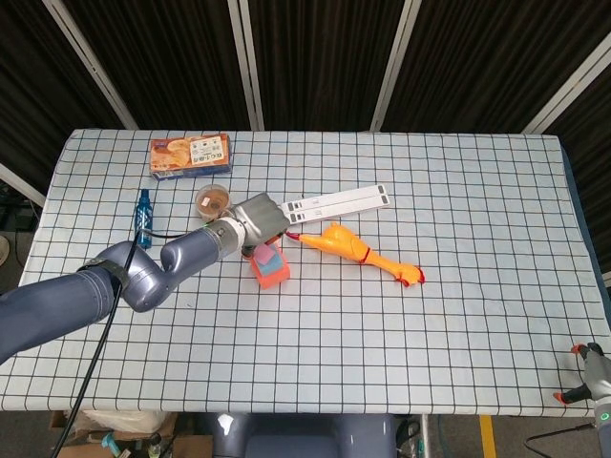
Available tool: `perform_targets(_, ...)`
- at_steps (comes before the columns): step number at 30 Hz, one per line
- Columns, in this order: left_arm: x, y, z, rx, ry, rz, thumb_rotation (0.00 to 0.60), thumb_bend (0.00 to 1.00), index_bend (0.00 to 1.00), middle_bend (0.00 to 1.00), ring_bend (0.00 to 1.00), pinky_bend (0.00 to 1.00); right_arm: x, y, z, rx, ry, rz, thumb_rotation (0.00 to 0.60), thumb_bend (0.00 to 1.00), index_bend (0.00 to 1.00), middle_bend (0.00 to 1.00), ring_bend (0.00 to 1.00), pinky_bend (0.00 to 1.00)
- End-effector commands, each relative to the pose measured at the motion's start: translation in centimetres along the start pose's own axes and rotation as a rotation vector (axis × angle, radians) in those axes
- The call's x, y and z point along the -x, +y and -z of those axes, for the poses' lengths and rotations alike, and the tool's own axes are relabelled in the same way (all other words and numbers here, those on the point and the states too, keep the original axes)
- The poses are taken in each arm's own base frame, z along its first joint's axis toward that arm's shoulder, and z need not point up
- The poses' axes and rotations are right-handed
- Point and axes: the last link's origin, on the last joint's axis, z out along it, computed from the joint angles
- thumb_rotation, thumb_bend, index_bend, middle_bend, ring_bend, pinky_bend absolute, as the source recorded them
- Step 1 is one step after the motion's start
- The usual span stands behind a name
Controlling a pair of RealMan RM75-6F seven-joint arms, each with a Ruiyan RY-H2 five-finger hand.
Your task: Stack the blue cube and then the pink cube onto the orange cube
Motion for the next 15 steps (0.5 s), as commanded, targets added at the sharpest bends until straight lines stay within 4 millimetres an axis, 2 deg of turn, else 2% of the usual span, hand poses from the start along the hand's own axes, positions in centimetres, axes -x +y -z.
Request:
perform_targets(1,0.02,-0.08,0.04,-0.003,-0.006,0.000,0.600,0.24,0.60,0.76,0.76,0.90,-0.01,-0.03,-0.01,-0.001,0.000,0.001,0.600,0.12,0.21,0.08,0.24,0.26)
perform_targets(15,-0.06,0.28,-0.04,-0.003,-0.013,0.006,0.600,0.20,0.55,0.76,0.76,0.90,-0.07,-0.02,0.08,-0.004,-0.001,-0.001,0.600,0.12,0.21,0.09,0.24,0.26)
